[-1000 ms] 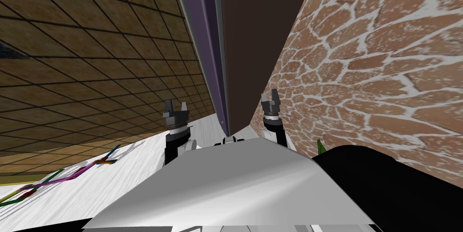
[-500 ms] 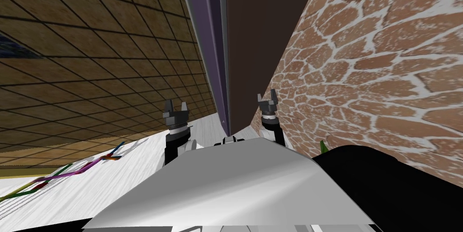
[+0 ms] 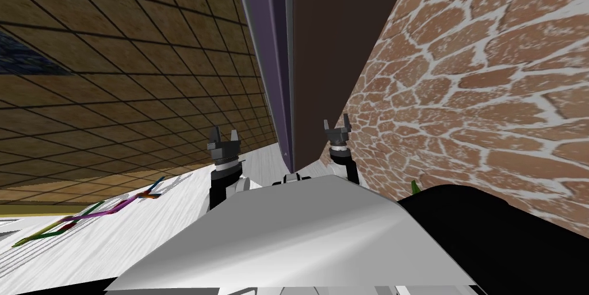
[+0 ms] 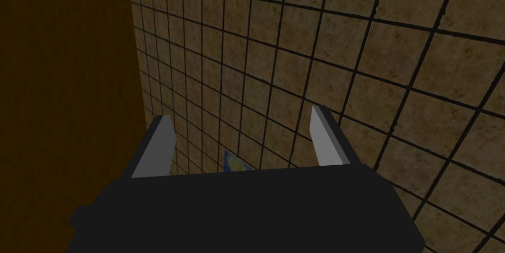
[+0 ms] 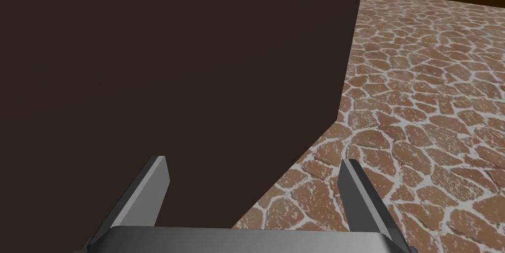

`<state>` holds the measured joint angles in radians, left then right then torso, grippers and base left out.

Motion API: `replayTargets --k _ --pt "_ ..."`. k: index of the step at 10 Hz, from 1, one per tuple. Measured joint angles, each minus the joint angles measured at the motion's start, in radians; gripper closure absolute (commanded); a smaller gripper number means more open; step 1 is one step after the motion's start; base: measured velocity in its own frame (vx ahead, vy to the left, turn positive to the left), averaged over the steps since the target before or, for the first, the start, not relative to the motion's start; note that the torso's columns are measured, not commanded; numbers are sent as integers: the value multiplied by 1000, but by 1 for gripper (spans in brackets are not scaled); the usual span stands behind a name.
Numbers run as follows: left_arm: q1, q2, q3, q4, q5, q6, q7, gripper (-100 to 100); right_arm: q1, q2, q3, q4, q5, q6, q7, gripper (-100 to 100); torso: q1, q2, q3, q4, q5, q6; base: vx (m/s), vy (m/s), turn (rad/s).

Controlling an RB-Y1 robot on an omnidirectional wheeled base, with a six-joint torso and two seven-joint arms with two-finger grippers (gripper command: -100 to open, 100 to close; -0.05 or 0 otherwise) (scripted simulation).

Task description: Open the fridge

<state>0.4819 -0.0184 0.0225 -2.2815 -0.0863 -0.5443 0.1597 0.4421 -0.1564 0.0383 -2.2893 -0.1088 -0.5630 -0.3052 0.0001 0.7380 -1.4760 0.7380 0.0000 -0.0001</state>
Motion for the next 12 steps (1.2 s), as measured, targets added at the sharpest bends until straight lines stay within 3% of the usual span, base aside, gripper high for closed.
replayTargets --k 12 --pt "0 0 0 0 0 0 0 0 -86 -25 121 110 -218 -32 -307 -100 0 0 0 0 0 0 -6 19 40"
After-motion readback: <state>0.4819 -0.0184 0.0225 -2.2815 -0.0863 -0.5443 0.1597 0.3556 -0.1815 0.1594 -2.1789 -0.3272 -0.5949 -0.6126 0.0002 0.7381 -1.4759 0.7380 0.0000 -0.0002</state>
